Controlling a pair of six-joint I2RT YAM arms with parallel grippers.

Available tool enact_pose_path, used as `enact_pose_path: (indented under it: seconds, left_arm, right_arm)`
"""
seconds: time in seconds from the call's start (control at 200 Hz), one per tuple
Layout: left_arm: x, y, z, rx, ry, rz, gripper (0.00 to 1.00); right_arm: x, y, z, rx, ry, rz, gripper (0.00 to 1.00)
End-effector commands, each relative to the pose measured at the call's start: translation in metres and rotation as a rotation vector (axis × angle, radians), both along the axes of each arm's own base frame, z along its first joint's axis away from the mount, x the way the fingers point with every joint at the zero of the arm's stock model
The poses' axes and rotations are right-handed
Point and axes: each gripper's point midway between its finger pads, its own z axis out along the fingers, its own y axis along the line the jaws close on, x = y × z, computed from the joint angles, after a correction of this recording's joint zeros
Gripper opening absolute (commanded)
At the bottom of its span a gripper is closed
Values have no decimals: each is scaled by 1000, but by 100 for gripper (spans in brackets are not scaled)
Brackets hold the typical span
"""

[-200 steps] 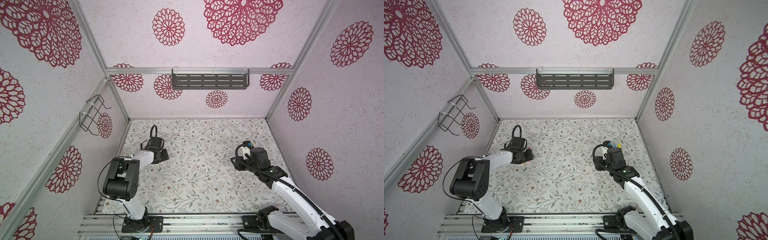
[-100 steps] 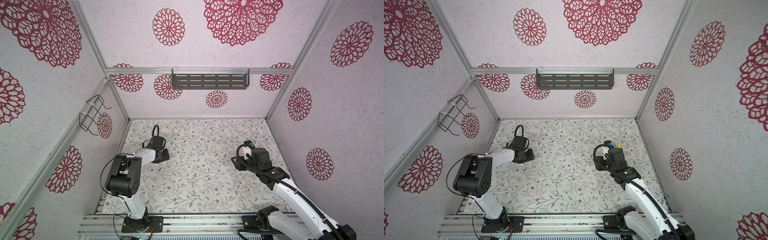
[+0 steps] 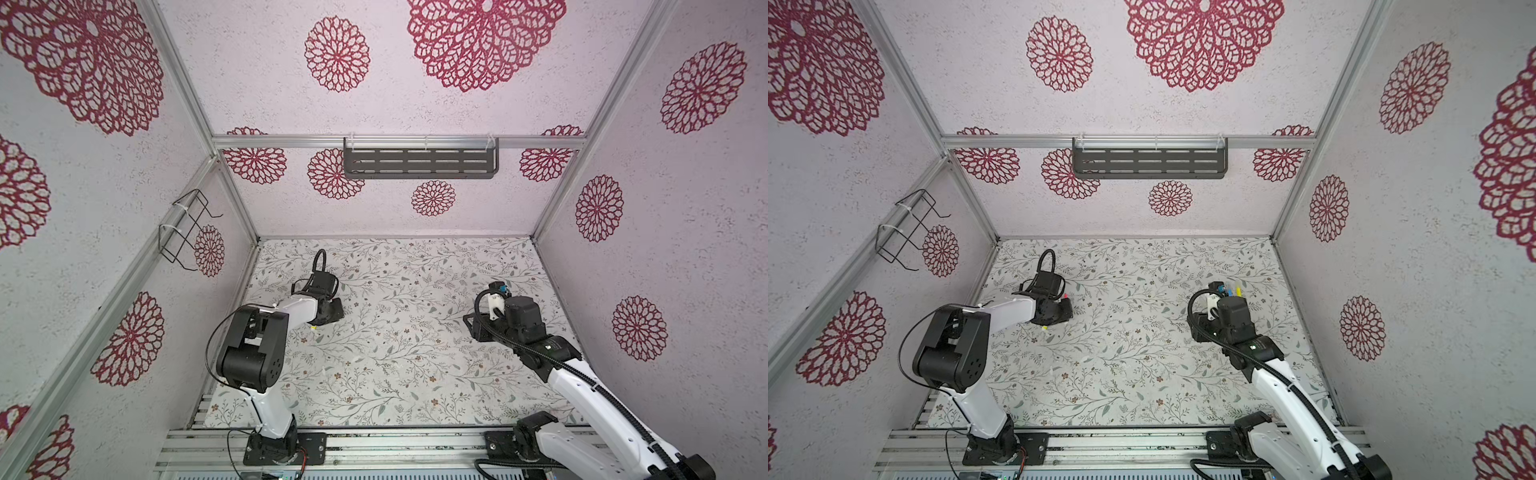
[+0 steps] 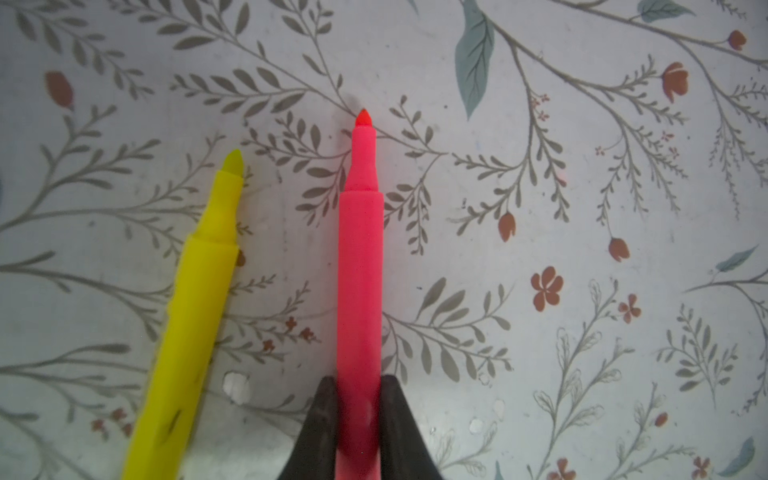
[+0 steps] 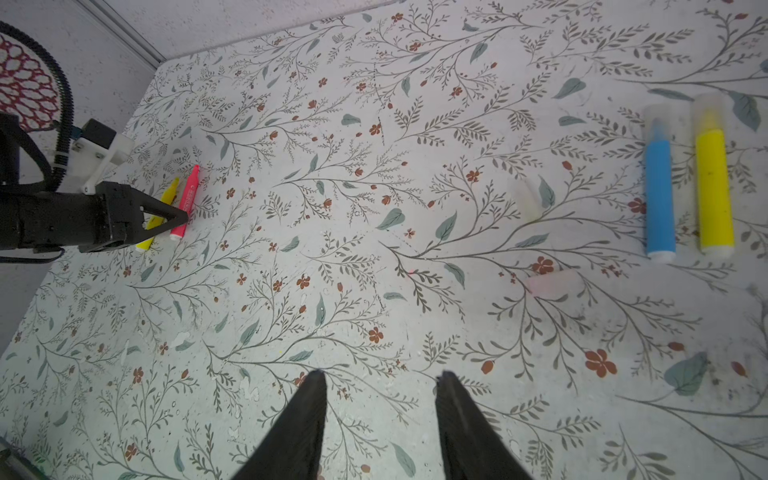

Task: Insert the pens into the pen caps
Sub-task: 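Lift the pink highlighter upright with the left gripper while the right gripper moves toward center, then hold the pink highlighter upright with the left gripper while the right gripper approaches its tip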

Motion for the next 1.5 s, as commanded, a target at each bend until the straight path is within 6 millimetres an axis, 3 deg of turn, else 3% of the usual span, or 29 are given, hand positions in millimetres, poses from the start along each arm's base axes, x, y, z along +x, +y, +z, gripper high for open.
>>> enact_pose_path:
  seconds: [0.0,0.185,0.545,0.826,1.031,1.206,1.491]
  left_arm:
    - [-17,-12,-18,15,78,-52,9]
    - [-22,-26,-12,-6,61,-98,5]
    - [-35,-79,42,-87,-99,-273,4]
    - [-69,-127,82,-144,-263,-433,4]
    - [-90,-153,120,-223,-405,-490,5]
    - [-106,-167,148,-283,-501,-513,5]
    - [-131,-180,162,-310,-561,-552,5]
  right_arm:
    - [1,-2,17,19,-35,-25,47]
    - [-1,-4,16,18,-34,-27,47]
    - [-4,9,11,65,-7,28,49]
    - [-9,41,12,212,7,161,51]
    - [-17,67,25,374,-9,277,53]
    - [-19,75,32,438,-45,289,54]
    - [-25,102,53,542,-109,361,58]
